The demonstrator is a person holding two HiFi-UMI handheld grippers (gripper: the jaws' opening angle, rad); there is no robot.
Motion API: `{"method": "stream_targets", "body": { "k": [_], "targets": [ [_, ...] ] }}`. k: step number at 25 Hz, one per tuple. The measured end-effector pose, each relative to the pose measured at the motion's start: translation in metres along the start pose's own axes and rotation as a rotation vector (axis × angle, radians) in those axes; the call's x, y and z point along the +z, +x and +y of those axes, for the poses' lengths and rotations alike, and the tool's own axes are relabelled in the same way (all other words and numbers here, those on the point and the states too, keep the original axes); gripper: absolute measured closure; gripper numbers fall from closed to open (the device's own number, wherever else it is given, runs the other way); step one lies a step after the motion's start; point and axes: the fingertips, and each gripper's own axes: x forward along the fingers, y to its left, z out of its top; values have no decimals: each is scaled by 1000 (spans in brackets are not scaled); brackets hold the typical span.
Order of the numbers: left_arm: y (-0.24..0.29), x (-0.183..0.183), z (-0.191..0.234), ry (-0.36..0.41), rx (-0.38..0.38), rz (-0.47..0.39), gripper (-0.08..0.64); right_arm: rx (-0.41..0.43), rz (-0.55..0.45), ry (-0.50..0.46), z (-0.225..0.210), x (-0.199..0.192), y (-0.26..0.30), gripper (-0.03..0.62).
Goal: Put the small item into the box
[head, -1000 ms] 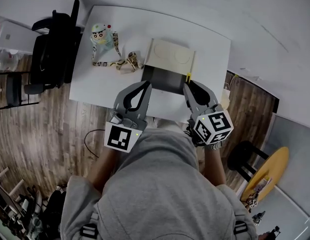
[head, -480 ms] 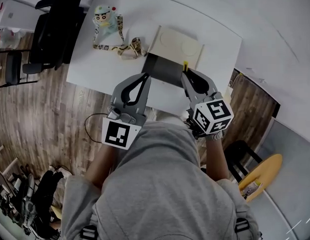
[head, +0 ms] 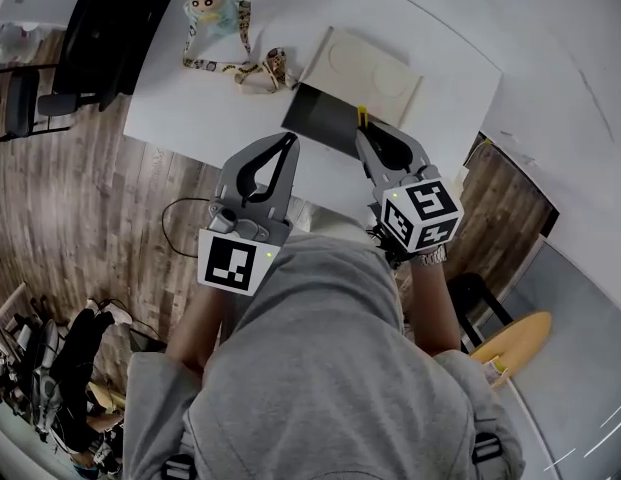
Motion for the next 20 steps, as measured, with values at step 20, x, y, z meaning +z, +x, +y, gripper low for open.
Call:
{"method": "stream_targets", "body": {
  "k": [20],
  "targets": [
    [2,-32,18,-53,115,33,557,85,198,-138,-2,-53,55,526]
  ]
}}
